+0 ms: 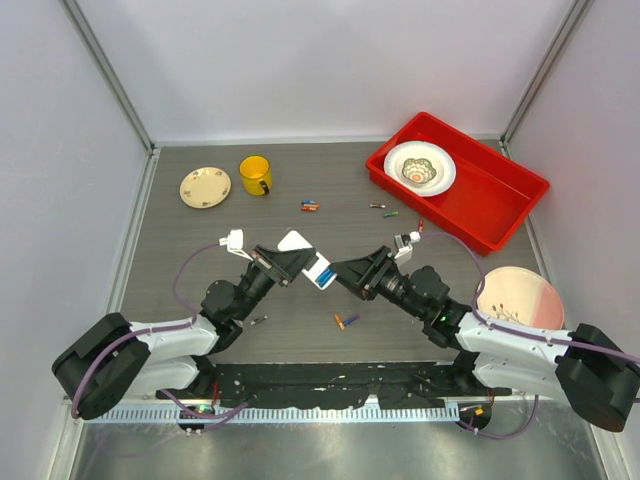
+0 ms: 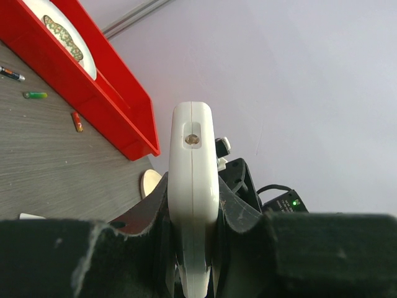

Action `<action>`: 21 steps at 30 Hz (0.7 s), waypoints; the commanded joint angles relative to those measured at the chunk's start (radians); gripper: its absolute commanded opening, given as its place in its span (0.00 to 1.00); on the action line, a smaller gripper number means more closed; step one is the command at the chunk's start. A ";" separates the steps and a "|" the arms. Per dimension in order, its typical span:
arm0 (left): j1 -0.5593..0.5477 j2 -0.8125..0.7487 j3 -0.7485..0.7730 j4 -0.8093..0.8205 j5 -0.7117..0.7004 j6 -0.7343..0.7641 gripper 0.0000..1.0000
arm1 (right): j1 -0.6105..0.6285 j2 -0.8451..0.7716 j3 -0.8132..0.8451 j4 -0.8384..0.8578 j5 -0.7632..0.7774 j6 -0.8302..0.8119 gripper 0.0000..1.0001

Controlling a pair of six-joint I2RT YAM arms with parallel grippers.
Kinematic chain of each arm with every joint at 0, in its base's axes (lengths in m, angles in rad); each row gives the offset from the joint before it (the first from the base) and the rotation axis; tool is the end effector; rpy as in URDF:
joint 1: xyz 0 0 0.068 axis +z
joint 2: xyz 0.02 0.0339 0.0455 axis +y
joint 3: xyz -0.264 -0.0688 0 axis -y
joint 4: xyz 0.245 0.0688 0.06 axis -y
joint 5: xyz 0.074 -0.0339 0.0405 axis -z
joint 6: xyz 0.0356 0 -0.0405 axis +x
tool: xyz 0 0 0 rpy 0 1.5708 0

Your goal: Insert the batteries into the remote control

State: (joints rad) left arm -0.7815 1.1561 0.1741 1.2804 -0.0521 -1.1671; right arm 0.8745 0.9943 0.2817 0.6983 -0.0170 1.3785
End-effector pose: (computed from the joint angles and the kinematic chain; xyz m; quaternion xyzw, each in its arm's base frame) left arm 0.1463 -0.1426 0.2169 -0.1344 0.5789 -0.6565 0.4645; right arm 0.1344 0.1617 0.2185 0.1718 0.6911 0.6365 0.2963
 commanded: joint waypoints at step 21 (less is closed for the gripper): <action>0.002 -0.033 0.027 0.266 -0.041 0.014 0.00 | -0.003 0.076 0.039 0.093 -0.072 -0.009 0.38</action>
State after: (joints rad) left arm -0.7807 1.1557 0.1741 1.2591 -0.0639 -1.1652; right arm 0.8680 1.0611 0.2867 0.7788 -0.0566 1.3903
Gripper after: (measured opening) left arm 0.256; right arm 0.400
